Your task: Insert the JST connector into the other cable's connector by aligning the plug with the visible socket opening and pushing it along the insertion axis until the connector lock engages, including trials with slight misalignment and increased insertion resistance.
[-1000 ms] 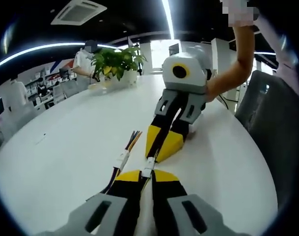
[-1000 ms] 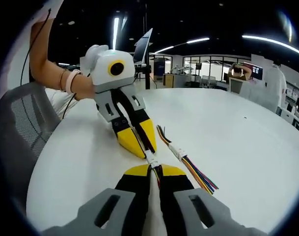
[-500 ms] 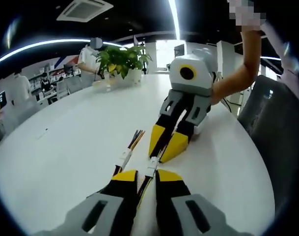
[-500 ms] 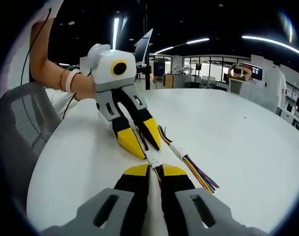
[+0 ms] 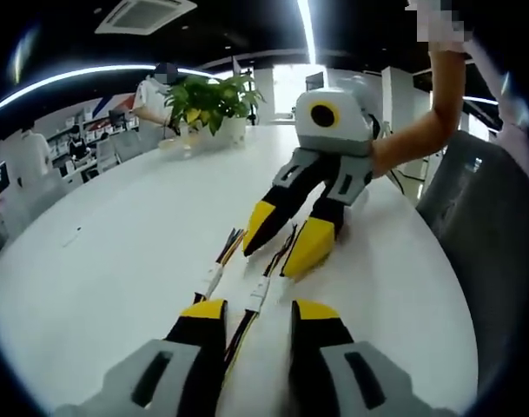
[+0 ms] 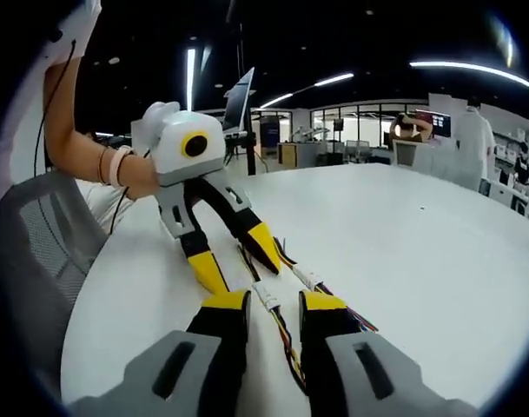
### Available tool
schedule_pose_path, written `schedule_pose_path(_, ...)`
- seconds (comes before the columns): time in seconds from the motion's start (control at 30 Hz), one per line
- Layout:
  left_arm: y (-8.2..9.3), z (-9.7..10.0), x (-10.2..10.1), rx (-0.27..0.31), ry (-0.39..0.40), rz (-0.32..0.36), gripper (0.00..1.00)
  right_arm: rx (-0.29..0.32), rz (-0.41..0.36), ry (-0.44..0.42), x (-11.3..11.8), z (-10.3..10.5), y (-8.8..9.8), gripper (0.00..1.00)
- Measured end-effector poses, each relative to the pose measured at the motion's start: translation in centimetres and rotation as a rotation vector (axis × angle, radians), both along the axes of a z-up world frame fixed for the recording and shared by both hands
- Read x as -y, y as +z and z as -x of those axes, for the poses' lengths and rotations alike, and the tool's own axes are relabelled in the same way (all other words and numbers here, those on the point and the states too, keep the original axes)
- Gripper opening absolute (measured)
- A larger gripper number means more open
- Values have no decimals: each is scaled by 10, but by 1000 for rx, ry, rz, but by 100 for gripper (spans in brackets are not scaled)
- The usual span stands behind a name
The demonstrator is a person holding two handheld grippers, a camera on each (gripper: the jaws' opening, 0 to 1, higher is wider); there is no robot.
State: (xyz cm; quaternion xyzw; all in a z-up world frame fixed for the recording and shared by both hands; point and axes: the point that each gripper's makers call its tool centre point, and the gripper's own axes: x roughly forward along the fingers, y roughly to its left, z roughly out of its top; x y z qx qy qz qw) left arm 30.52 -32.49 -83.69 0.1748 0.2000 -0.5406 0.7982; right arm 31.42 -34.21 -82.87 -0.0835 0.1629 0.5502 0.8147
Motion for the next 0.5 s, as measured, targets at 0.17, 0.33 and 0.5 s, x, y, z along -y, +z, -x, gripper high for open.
schedule_pose_path(0.17, 12, -5, -3, 6, 32, 26, 31, 11, 11, -11, 2, 1, 3, 26)
schedule_pose_path(0.33, 17, -13, -15, 4, 109, 11, 48, -8, -25, -44, 5, 0, 12, 33)
schedule_pose_path(0.5, 28, -16, -23, -6, 166, 41, 60, -10, -24, -69, 8, 2, 20, 41)
